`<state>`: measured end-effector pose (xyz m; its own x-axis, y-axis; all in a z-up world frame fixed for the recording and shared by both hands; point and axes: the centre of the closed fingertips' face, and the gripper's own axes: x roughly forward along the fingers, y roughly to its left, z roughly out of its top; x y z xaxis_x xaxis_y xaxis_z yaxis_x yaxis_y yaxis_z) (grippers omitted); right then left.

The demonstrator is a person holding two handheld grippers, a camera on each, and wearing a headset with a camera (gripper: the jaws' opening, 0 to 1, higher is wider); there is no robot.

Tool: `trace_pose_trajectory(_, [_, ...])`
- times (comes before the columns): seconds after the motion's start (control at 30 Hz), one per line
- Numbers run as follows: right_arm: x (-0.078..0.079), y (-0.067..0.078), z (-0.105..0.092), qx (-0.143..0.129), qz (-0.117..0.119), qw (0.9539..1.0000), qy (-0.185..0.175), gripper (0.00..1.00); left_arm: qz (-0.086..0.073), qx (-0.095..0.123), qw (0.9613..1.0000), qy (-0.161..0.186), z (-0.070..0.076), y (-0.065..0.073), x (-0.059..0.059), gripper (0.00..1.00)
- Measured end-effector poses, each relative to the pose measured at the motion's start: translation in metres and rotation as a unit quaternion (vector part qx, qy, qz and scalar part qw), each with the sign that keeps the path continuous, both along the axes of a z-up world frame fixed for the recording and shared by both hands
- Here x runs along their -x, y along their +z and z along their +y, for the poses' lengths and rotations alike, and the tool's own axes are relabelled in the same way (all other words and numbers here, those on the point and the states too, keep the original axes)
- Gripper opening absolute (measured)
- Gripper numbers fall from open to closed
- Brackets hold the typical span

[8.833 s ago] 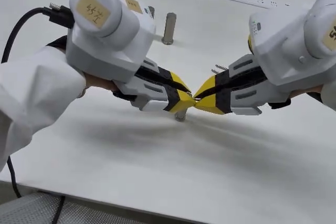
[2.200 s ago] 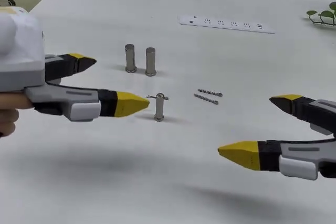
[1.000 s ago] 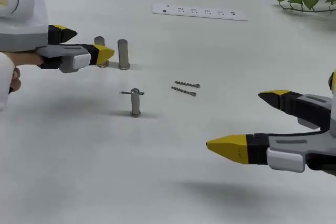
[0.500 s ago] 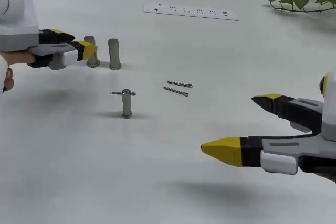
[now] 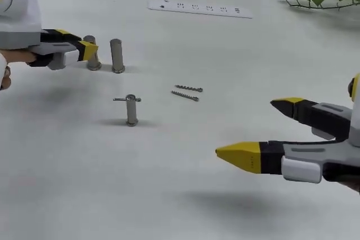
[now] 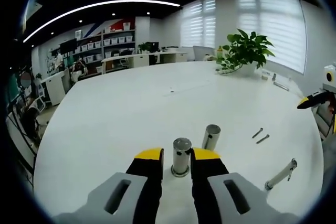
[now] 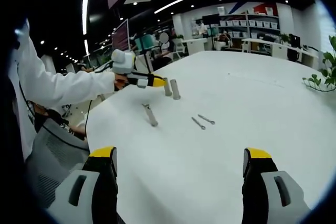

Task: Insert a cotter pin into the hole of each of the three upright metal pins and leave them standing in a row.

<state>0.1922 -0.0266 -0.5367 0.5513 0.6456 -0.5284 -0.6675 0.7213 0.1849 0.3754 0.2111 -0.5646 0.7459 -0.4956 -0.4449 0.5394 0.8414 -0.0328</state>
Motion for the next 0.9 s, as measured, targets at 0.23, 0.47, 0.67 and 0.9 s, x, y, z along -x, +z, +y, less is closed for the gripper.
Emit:
trace_pose_trajectory(0.23, [0.0, 0.0, 0.001, -0.013, 0.003, 0.9999, -0.005, 0.98, 0.002, -0.002, 1.0, 0.0, -0.004, -0.006, -0.004, 0.13])
trace_pose_trajectory(0.47, [-0.001, 0.002, 0.003, -0.023, 0.003, 0.9997, -0.005, 0.98, -0.001, -0.009, 0.9998, -0.019, -0.005, -0.008, -0.004, 0.1])
trace_pose_trajectory(0.67, [-0.001, 0.002, 0.003, -0.02, 0.001, 0.9998, -0.002, 0.98, -0.002, -0.023, 0.9995, -0.019, -0.004, -0.007, -0.002, 0.09])
trace_pose_trajectory(0.9, [-0.001, 0.001, 0.005, -0.019, 0.001, 0.9998, 0.003, 0.98, 0.014, -0.041, 0.9986, -0.032, -0.004, -0.002, 0.013, 0.09])
